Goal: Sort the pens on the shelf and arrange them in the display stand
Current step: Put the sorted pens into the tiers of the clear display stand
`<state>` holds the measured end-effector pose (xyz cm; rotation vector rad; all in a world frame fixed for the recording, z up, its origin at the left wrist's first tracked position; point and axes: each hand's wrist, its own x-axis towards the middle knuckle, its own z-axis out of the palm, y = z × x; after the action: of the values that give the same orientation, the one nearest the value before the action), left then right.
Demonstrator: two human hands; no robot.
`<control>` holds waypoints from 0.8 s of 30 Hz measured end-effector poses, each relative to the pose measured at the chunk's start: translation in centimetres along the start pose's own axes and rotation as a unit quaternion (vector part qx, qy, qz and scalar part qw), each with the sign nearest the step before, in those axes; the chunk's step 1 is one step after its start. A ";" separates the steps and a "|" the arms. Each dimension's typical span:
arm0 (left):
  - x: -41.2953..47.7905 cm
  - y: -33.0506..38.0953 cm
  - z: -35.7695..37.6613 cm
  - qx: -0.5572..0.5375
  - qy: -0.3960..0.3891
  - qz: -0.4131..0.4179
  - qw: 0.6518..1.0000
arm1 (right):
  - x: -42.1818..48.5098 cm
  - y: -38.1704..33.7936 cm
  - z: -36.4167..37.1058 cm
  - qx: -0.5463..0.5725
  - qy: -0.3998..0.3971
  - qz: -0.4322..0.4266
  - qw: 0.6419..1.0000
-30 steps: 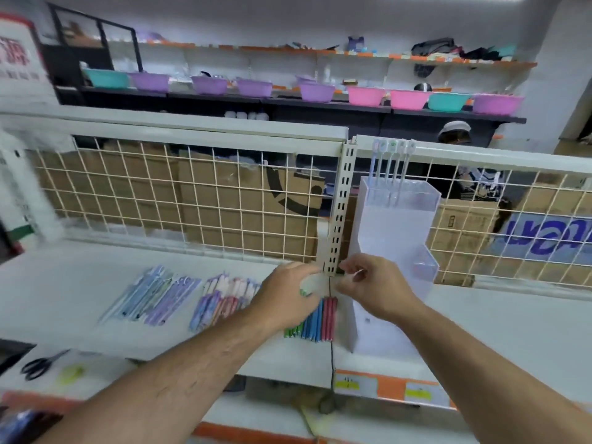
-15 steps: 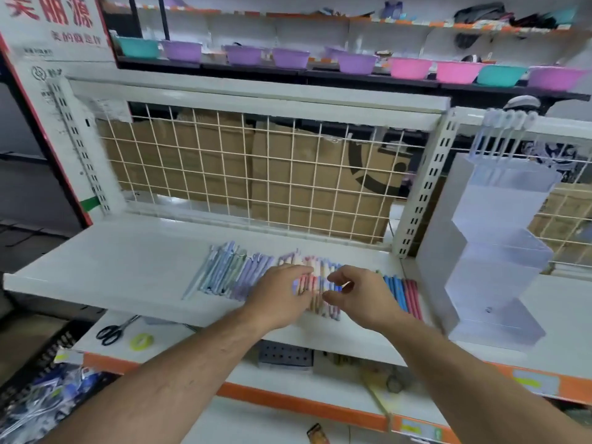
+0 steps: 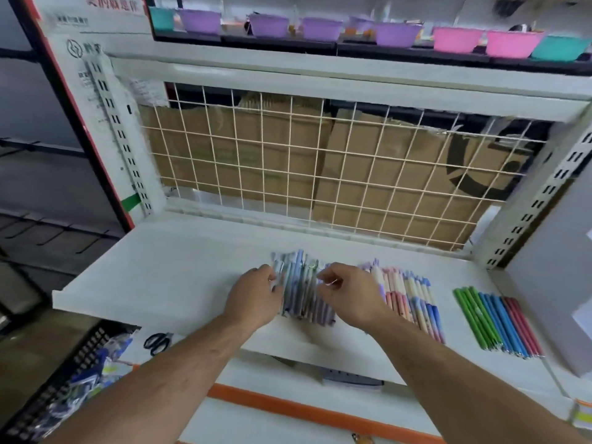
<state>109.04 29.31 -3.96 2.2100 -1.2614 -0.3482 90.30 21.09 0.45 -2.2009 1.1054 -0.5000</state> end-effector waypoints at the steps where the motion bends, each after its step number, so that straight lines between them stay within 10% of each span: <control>1: 0.5 -0.3 0.1 -0.001 -0.014 -0.016 1.000 | 0.4 -0.2 0.2 0.000 0.002 -0.001 1.000; 24: 5.9 -0.1 0.4 0.058 -0.087 -0.074 0.992 | 5.3 -1.0 1.6 0.033 -0.002 0.026 0.999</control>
<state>112.02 24.15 -4.05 2.4231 -1.2365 -0.5506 94.89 17.80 0.23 -2.1100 1.1259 -0.5026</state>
